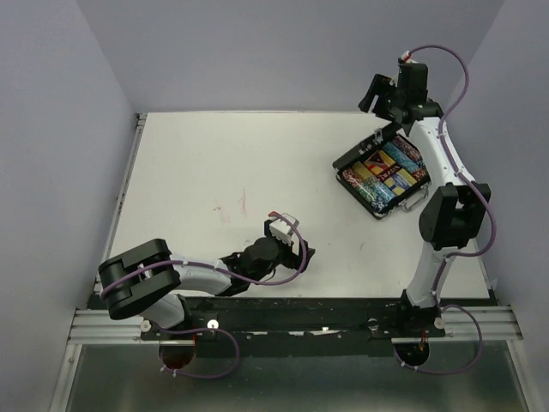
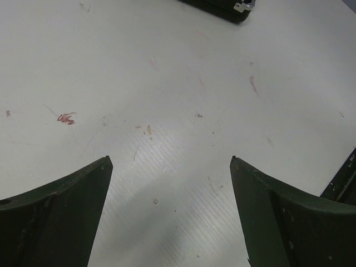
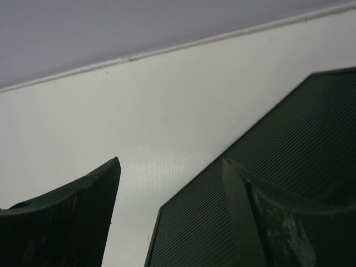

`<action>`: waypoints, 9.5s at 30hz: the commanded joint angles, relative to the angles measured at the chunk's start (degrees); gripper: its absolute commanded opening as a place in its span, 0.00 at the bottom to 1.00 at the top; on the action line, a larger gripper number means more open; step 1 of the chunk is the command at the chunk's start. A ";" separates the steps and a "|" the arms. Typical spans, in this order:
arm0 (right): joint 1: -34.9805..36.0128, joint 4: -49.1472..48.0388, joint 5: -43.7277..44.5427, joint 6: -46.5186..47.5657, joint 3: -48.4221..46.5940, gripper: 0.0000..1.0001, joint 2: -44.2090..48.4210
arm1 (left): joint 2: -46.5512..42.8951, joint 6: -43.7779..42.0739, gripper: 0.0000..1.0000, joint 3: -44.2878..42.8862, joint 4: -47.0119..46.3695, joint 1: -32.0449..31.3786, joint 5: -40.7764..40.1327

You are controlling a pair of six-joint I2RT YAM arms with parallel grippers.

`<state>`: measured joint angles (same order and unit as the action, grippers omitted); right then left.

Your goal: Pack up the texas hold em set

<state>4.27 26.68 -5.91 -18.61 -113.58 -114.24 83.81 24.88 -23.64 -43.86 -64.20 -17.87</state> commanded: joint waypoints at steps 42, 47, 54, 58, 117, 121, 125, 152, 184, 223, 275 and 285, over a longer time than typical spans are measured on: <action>-0.41 -2.94 22.70 -11.36 64.89 0.33 42.69 | -0.14 -0.10 0.95 0.79 -2.46 -0.39 -1.03; -0.49 -3.47 24.89 -11.71 65.94 0.32 42.34 | -0.23 -0.10 0.95 0.79 -2.46 -0.39 -1.03; -1.11 -4.35 25.42 -11.89 65.77 0.26 39.71 | -0.31 -0.10 0.95 0.96 -2.72 -0.39 -1.03; -1.28 -4.18 26.48 -12.85 66.91 0.26 38.65 | -0.40 -0.10 0.95 1.05 -2.73 -0.39 -1.20; -9.63 -12.88 24.72 -15.41 75.79 0.32 47.26 | -0.58 -0.01 0.95 1.40 -2.99 -0.31 -1.12; -9.72 -11.56 25.33 -14.35 71.14 0.33 45.16 | -0.67 -0.01 0.95 1.58 -3.08 -0.31 -1.12; -10.95 -11.65 27.09 -13.29 65.26 0.32 41.56 | -0.84 -0.01 0.95 1.75 -3.25 -0.39 -1.29; -29.41 -26.06 3.89 -9.25 45.64 0.21 13.52 | 0.30 -0.27 0.95 0.70 -3.08 -0.31 -0.85; -29.41 -24.57 10.66 -11.80 49.42 0.21 4.20 | 0.65 -0.36 0.95 0.17 -2.38 -0.31 -0.76; -32.84 -35.11 -1.29 -29.63 62.68 0.21 5.51 | -0.23 -0.19 0.94 1.49 -3.69 -0.31 -1.12; -32.84 -33.36 1.96 -16.11 69.20 0.32 34.07 | -3.64 1.39 0.95 2.37 -2.03 0.92 -0.86; -29.42 -27.03 -0.42 -10.84 66.30 0.41 42.60 | -20.77 4.82 0.98 -4.47 25.72 17.69 7.49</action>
<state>-27.16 -4.64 -5.28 -33.19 -44.77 -74.87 70.48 28.03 -23.07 -32.99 -52.42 -14.90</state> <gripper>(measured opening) 0.409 0.971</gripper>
